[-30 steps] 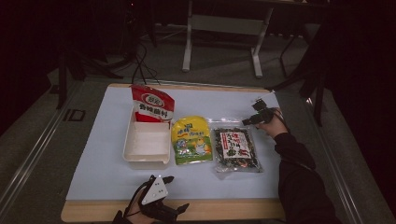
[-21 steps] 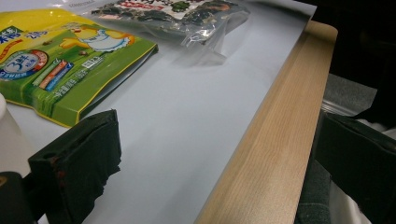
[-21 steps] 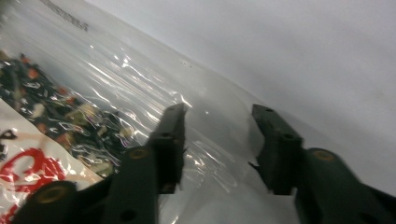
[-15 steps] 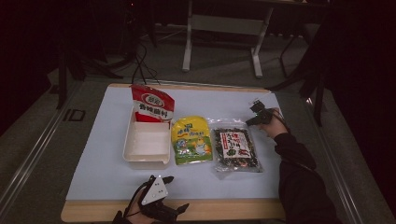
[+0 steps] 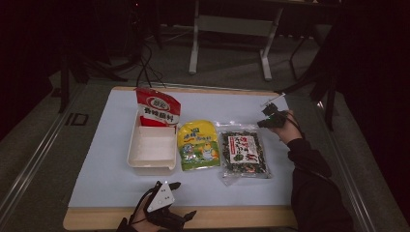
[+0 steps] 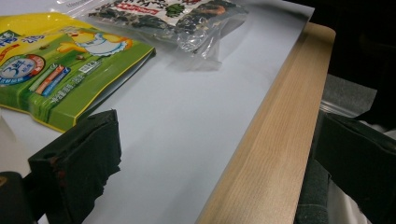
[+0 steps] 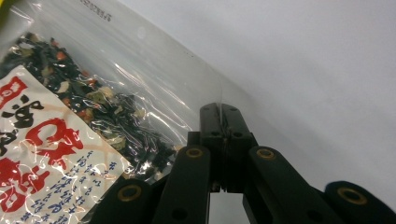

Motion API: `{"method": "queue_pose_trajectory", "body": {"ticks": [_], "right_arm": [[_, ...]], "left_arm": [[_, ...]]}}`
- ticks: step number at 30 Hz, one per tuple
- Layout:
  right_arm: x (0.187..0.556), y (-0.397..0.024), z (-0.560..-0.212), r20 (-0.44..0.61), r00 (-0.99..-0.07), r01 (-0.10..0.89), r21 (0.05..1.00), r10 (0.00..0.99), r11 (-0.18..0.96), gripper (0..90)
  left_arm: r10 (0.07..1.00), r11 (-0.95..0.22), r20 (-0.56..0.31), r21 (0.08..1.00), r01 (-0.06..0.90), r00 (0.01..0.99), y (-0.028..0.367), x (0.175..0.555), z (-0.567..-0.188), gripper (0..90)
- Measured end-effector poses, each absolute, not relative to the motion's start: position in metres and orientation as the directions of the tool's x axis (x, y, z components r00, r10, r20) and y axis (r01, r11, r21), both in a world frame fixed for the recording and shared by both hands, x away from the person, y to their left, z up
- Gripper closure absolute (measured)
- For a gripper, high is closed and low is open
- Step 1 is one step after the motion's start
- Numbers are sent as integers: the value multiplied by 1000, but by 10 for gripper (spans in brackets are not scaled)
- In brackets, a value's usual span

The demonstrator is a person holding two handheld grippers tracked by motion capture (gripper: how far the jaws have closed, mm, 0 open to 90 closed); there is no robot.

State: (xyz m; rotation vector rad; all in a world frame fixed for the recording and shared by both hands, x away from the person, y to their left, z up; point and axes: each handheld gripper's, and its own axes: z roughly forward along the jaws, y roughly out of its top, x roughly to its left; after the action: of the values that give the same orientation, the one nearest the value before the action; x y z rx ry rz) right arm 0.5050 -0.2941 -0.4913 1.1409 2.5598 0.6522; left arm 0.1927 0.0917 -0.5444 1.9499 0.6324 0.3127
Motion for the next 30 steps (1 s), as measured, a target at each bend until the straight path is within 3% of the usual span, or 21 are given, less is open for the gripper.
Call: {"method": "queue_pose_trajectory", "body": {"ticks": [17,30], "right_arm": [[467,-303,-441,-109,-682,533,604,723,593,900],[430,-293,-409,-173,-717,428,656,675,622,900]], "left_arm": [[532,-340,-62,897,281,844,84,200,-537,22],[497,-340,-81,898,279,864,83,210,-509,22]]}}
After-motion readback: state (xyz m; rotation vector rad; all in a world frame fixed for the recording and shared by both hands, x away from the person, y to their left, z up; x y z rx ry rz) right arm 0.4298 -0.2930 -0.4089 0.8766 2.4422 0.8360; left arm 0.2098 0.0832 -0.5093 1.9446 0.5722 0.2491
